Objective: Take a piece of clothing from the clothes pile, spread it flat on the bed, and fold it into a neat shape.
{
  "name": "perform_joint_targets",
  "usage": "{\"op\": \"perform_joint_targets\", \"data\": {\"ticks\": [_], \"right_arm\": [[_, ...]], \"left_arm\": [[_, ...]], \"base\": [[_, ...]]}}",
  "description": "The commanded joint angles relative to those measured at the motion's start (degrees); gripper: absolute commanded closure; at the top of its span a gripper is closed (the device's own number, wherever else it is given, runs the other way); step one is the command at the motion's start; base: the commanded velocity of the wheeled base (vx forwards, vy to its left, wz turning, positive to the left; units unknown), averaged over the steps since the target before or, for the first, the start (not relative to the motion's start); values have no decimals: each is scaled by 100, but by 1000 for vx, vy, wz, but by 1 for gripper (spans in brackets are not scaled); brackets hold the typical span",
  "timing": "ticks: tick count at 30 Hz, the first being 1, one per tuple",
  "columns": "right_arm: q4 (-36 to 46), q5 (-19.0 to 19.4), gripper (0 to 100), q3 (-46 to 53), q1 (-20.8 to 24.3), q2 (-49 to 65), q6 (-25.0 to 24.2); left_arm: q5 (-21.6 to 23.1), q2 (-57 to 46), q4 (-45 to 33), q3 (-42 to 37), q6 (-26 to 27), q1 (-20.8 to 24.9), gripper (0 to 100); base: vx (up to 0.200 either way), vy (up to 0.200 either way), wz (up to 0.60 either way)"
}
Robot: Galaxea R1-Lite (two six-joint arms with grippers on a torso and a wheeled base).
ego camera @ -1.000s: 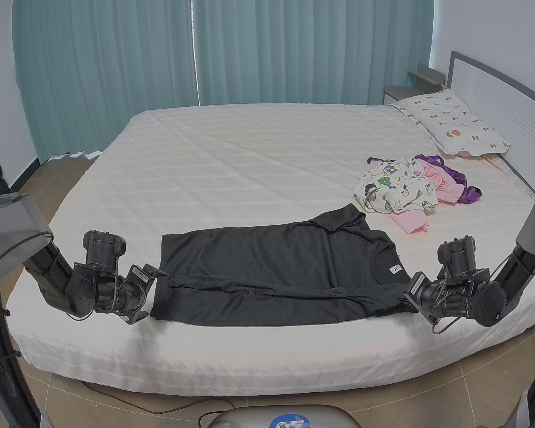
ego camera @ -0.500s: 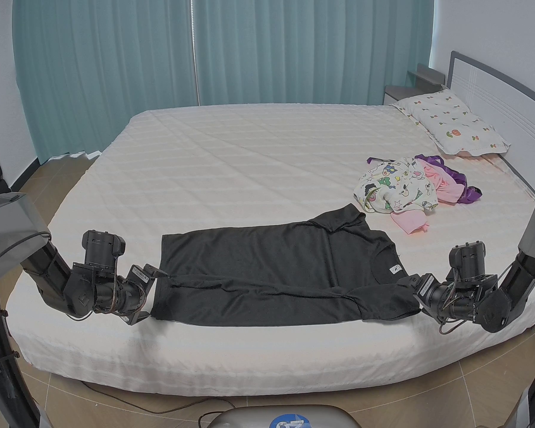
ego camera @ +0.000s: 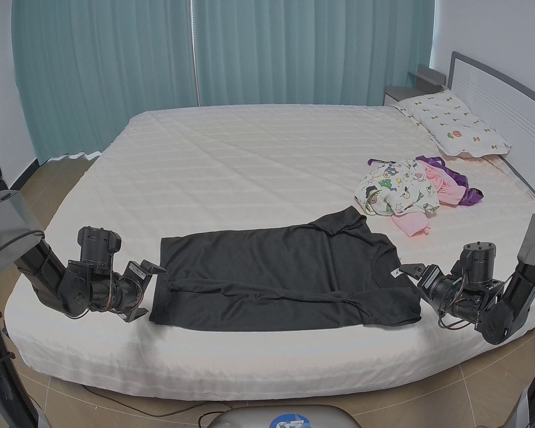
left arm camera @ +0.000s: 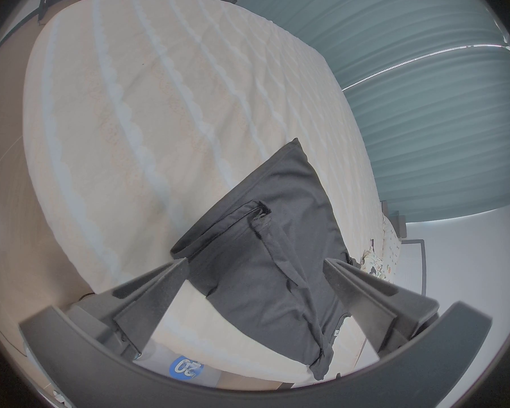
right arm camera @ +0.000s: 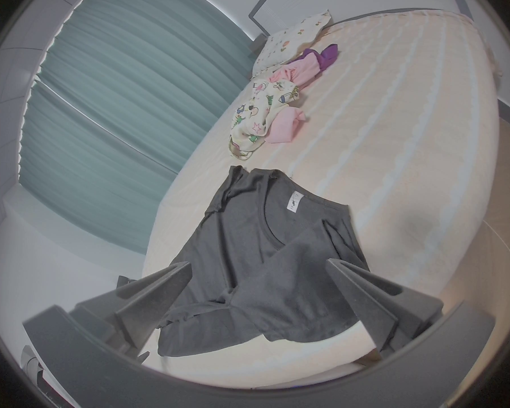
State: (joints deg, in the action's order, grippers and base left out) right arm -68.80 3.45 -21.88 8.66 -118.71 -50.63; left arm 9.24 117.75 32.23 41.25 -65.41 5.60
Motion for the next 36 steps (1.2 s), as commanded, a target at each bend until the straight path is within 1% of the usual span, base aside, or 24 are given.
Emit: {"op": "perform_joint_targets", "data": {"ticks": [1,4,12,13,17,23,28,29,36], "right_arm": [[-177,235,0,263,-268,-152,27],[-177,384,0,263,-347,-161,27],[-195,384,0,202,-242,-275,9],[-195,384,0,202,-242,-284,9],[-195,384,0,237,-242,-275,9],[-204,376,0,255,-242,-284,0],[-212,358,0,255,-242,-319,0],[-212,367,0,255,-242,-328,0],[-221,341,0,255,-250,-319,9]], "left_arm": [[-1,-94,-15,-38,11,29,0],[-1,-59,-24,-38,11,47,0],[-10,20,20,58,11,170,0],[-19,73,20,137,2,302,0],[-159,345,-33,392,11,601,0],[-713,987,-42,797,38,794,0],[-757,1013,-68,884,73,812,0],[-801,996,-112,990,82,873,0],[-845,1092,-666,1596,82,873,0]], "base": [[0,0,0],[0,0,0],[0,0,0],[0,0,0],[0,0,0],[0,0,0],[0,0,0],[0,0,0],[0,0,0]]}}
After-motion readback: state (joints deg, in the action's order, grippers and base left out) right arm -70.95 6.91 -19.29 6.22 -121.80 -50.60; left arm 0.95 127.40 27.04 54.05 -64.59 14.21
